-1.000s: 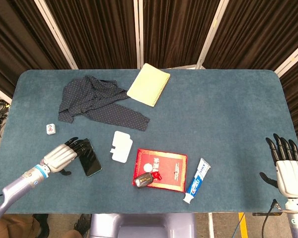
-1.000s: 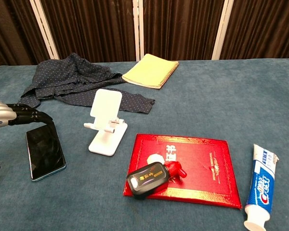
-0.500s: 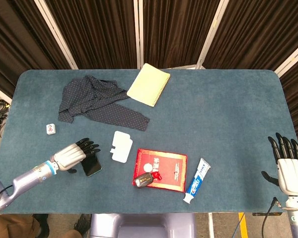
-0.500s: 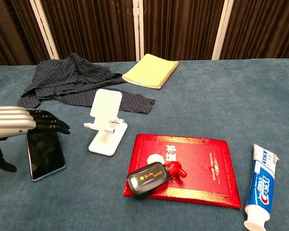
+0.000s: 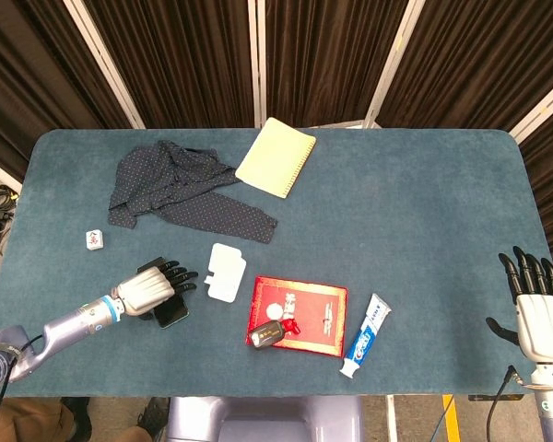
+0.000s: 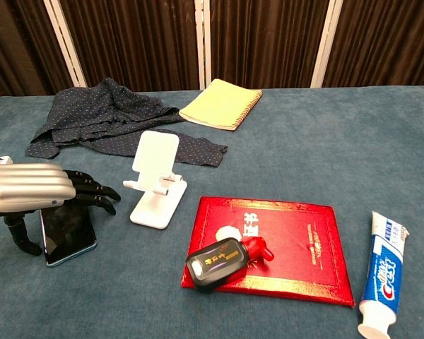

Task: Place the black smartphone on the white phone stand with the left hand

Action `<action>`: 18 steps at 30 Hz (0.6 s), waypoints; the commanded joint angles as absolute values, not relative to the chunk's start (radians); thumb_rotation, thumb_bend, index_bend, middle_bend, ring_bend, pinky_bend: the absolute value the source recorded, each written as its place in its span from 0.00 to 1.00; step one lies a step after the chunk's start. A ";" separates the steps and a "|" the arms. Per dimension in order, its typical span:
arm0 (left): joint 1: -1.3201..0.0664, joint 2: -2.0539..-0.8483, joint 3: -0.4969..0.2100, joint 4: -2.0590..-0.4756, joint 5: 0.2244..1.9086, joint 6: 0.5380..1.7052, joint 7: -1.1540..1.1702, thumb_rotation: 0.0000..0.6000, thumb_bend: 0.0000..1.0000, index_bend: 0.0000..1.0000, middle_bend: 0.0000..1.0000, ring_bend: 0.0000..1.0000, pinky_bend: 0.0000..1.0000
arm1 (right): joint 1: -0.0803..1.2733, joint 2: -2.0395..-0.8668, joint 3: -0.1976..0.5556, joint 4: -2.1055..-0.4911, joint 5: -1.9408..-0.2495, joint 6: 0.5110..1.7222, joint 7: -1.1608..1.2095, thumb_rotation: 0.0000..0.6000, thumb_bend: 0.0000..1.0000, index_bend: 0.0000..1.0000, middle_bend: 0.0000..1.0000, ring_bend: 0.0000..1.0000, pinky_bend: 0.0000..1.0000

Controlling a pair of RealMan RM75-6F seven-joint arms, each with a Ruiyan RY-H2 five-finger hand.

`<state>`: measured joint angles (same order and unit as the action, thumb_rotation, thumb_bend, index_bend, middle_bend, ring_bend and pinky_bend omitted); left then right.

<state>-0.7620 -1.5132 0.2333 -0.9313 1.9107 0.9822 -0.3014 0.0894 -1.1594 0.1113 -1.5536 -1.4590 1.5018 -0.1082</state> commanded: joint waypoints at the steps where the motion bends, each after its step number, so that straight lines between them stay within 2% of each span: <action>1: -0.761 -1.519 0.238 -0.925 1.909 0.991 -0.302 1.00 0.00 0.22 0.11 0.19 0.20 | 0.089 -1.159 0.111 -1.553 -1.459 1.501 -0.105 1.00 0.00 0.00 0.00 0.00 0.00; 4: -0.753 -1.528 0.243 -0.906 1.914 1.033 -0.302 1.00 0.00 0.37 0.23 0.33 0.32 | 0.090 -1.158 0.110 -1.552 -1.459 1.500 -0.102 1.00 0.00 0.00 0.00 0.00 0.00; 9: -0.741 -1.534 0.249 -0.880 1.911 1.071 -0.312 1.00 0.00 0.51 0.34 0.42 0.40 | 0.089 -1.156 0.109 -1.554 -1.461 1.501 -0.100 1.00 0.00 0.00 0.00 0.00 0.00; 18: -0.721 -1.505 0.254 -0.878 1.911 1.167 -0.327 1.00 0.00 0.54 0.36 0.45 0.41 | 0.089 -1.155 0.107 -1.558 -1.465 1.503 -0.100 1.00 0.00 0.00 0.00 0.00 0.00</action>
